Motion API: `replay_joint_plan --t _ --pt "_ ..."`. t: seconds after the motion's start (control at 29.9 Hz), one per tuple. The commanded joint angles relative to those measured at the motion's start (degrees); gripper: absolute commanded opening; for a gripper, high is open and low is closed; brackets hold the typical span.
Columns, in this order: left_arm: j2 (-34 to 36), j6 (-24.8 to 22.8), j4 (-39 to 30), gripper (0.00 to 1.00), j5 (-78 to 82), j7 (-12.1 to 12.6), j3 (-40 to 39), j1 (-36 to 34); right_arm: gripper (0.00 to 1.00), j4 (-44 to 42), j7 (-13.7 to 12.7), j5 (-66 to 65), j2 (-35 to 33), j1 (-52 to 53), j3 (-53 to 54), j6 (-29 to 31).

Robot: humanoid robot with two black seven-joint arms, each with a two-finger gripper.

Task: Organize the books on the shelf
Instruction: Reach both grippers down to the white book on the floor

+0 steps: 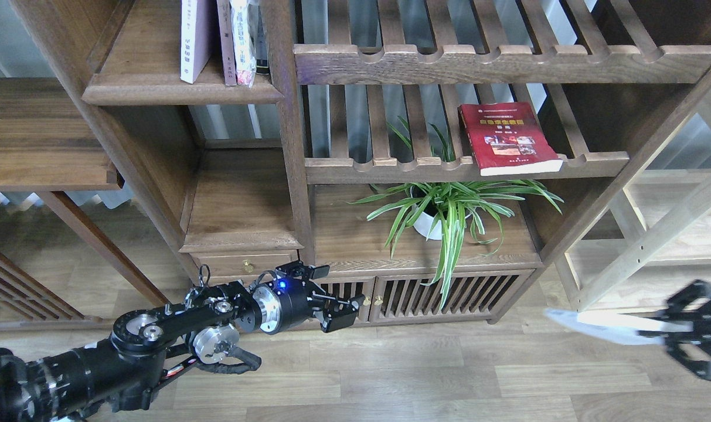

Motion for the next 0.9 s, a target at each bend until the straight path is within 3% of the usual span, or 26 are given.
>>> replay_joint_plan --t 0.0,0.53,0.87 --pt "0.70 -4.56 0.09 0.97 0.24 -0.12 0.61 0.05 0.01 -0.78 0.01 0.56 7.35 -5.73 5.85 -1.44" --pt "-1.32 -17.93 2.03 0.97 0.59 1.02 7.99 1.63 0.02 -4.47 0.01 0.39 20.37 -15.94 11.76 -1.44" --pt "-0.10 -22.39 1.68 0.97 7.27 2.34 8.17 -6.27 0.02 -4.38 0.01 0.74 26.17 -15.60 11.94 -1.36"
